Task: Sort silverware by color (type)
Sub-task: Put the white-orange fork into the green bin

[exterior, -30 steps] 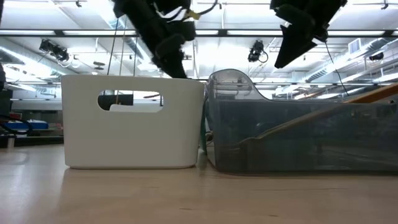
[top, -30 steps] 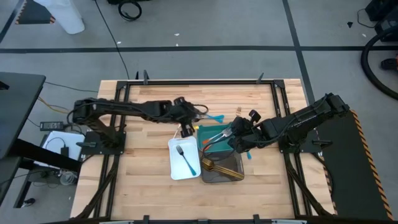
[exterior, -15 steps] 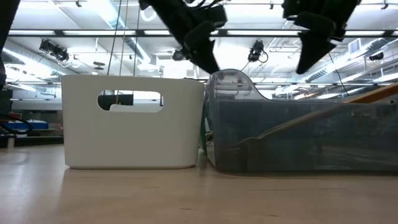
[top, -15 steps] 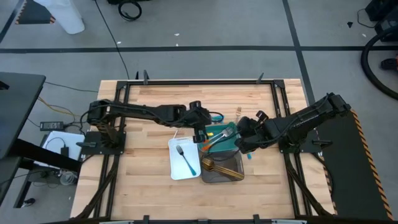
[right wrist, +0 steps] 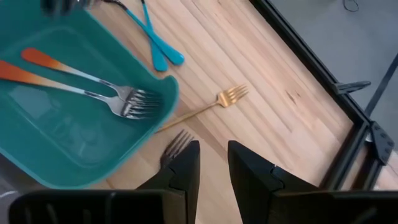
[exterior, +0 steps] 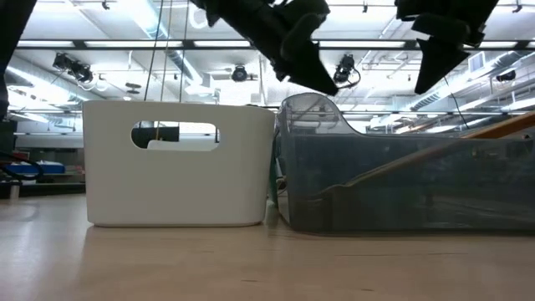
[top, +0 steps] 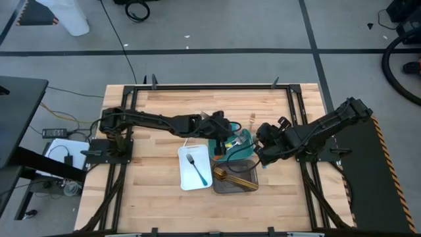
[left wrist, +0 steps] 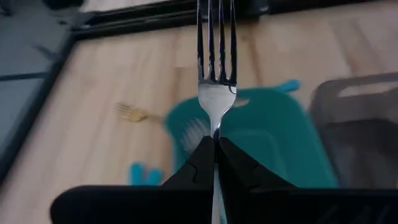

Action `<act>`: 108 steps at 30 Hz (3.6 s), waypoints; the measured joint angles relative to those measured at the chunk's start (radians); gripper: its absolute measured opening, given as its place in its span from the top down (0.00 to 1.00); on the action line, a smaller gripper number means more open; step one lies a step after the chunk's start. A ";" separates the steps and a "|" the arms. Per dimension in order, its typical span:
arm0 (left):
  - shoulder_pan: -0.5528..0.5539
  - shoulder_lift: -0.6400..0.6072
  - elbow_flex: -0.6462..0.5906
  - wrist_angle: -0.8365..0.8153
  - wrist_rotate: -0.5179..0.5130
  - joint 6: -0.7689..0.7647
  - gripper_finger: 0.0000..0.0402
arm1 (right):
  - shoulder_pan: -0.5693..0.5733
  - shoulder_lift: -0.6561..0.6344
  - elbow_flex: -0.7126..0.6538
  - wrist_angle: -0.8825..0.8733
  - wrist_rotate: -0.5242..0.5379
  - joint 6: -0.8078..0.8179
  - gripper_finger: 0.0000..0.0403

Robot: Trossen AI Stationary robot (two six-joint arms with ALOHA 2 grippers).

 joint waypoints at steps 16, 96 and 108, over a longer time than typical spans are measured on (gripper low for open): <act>0.036 0.100 -0.038 0.100 0.178 -0.080 0.96 | 0.043 -0.001 0.000 -0.041 0.011 0.052 0.77; 0.240 -0.207 -0.332 -0.094 0.122 -0.186 0.69 | 0.043 0.000 -0.001 0.003 0.043 0.034 0.77; 0.223 -0.240 -0.473 -0.105 0.076 -0.302 0.69 | 0.041 0.000 -0.001 0.015 0.043 0.034 0.77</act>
